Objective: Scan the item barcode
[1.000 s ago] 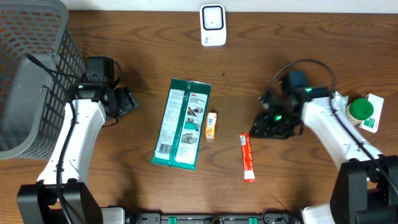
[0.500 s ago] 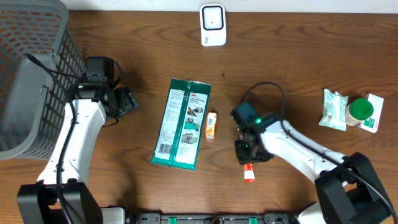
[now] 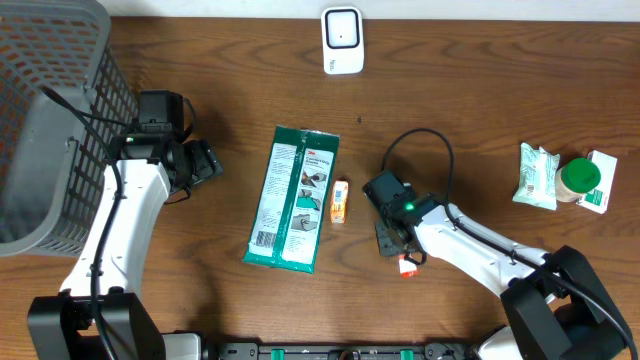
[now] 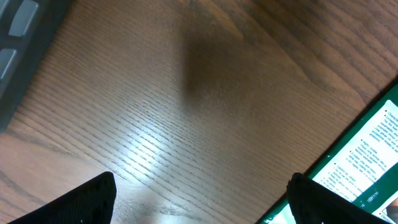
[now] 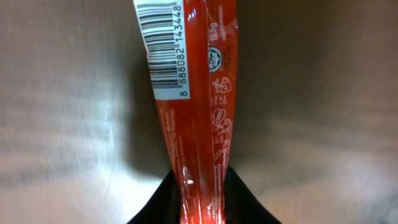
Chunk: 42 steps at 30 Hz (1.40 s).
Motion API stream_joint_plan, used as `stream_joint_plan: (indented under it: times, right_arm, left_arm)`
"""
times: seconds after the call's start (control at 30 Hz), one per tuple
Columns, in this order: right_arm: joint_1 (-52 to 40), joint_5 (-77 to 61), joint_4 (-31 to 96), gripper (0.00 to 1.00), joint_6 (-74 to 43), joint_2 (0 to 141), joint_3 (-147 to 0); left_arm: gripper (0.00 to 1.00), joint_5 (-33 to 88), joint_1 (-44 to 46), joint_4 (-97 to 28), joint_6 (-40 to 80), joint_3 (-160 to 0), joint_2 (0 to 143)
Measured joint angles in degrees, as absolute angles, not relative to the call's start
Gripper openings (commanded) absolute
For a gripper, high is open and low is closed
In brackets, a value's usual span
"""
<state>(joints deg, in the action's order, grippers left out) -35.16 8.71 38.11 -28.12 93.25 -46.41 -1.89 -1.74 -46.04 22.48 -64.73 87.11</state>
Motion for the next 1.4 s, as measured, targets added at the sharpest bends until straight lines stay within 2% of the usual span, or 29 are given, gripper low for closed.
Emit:
stream_joint_plan:
  times: [0.1, 0.13, 0.2, 0.27, 0.47, 0.6, 0.8, 0.9, 1.13, 1.4]
  right_arm:
    - [-35.16, 11.16, 34.48, 0.15, -28.12, 93.27, -46.24]
    - [-35.14, 11.66, 33.3, 0.24, -28.12, 93.27, -46.22]
    - [-35.14, 12.49, 31.4, 0.32, -28.03, 93.27, -46.19]
    - [-35.11, 13.23, 29.87, 0.51, -27.94, 93.27, -46.17]
    - [-33.63, 13.76, 27.2, 0.57, -26.48, 93.27, -46.22]
    - [-28.86, 8.01, 34.81, 0.62, -23.99, 93.27, -50.68]
    - [-19.84, -1.8, 47.48, 0.62, -20.16, 92.86, -60.8]
    - [-16.8, -5.8, 50.3, 0.57, -18.46, 92.49, -61.23]
    - [-15.7, -9.45, 44.42, 0.41, -17.96, 92.49, -53.76]
    - [-18.2, -10.9, 38.28, 0.35, -18.92, 92.23, -45.71]
  left_arm:
    - [0.89, -1.89, -1.74, -46.04, 22.48, -64.73, 87.11]
    - [0.89, -1.89, -1.74, -46.04, 22.48, -64.73, 87.11]
    - [0.89, -1.89, -1.74, -46.02, 22.48, -64.73, 87.11]
    - [0.89, -1.91, -1.74, -46.04, 22.48, -64.73, 87.11]
    - [0.89, -1.89, -1.74, -46.04, 22.48, -64.73, 87.11]
    - [0.89, -1.89, -1.74, -46.06, 22.48, -64.73, 87.11]
    - [0.89, -1.89, -1.74, -46.04, 22.48, -64.73, 87.11]
    - [0.89, -1.89, -1.74, -46.02, 22.48, -64.73, 87.11]
    - [0.89, -1.91, -1.74, -46.02, 22.48, -64.73, 87.11]
    - [0.89, -1.91, -1.74, -46.02, 22.48, -64.73, 87.11]
